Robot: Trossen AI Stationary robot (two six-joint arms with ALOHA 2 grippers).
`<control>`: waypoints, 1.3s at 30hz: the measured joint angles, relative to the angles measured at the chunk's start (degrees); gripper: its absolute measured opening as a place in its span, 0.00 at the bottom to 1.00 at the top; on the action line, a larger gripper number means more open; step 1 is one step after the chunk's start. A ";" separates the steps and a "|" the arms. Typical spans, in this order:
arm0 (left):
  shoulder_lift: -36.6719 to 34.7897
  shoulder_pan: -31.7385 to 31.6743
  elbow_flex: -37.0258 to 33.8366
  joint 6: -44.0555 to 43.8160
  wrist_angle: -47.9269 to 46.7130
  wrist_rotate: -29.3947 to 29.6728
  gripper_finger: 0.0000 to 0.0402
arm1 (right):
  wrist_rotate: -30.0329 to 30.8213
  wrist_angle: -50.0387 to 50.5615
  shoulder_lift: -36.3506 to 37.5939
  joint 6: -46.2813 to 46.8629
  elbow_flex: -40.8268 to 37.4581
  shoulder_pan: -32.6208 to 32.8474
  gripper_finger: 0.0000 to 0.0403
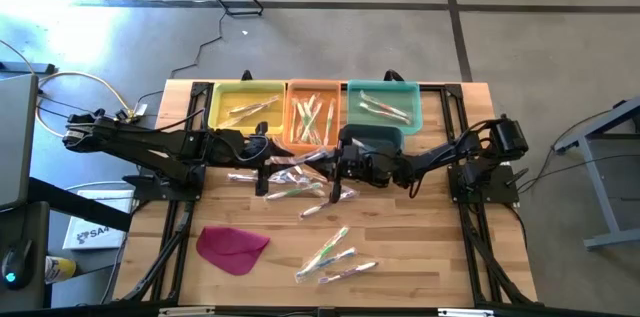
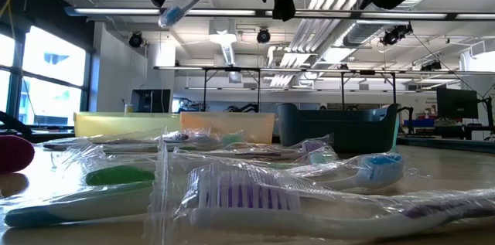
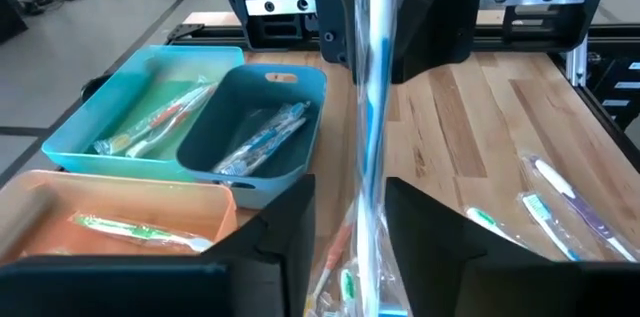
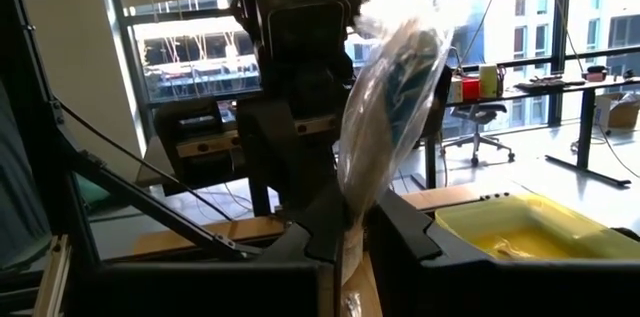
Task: Pick & Place Toothbrushes
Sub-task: Put the blue toothbrush into the dark blue bin
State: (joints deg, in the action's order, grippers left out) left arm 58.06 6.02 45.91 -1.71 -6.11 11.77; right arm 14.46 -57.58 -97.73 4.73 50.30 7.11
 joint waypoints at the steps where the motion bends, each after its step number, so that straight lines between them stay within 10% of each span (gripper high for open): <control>1: 0.00 0.00 0.00 0.04 0.00 0.00 0.31 | 0.14 0.36 0.00 0.09 0.00 0.00 0.06; 17: -0.20 -0.02 0.00 -0.23 -4.15 0.45 0.37 | 0.78 3.58 0.09 0.94 -0.04 -0.02 0.06; 39: -0.24 -0.02 0.00 -1.73 -9.43 2.25 0.37 | 25.28 40.78 14.77 13.56 -0.04 0.05 0.06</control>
State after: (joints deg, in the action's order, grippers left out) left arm 57.82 6.00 45.91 -3.45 -15.54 14.02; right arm 39.74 -16.81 -82.97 18.28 50.26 7.16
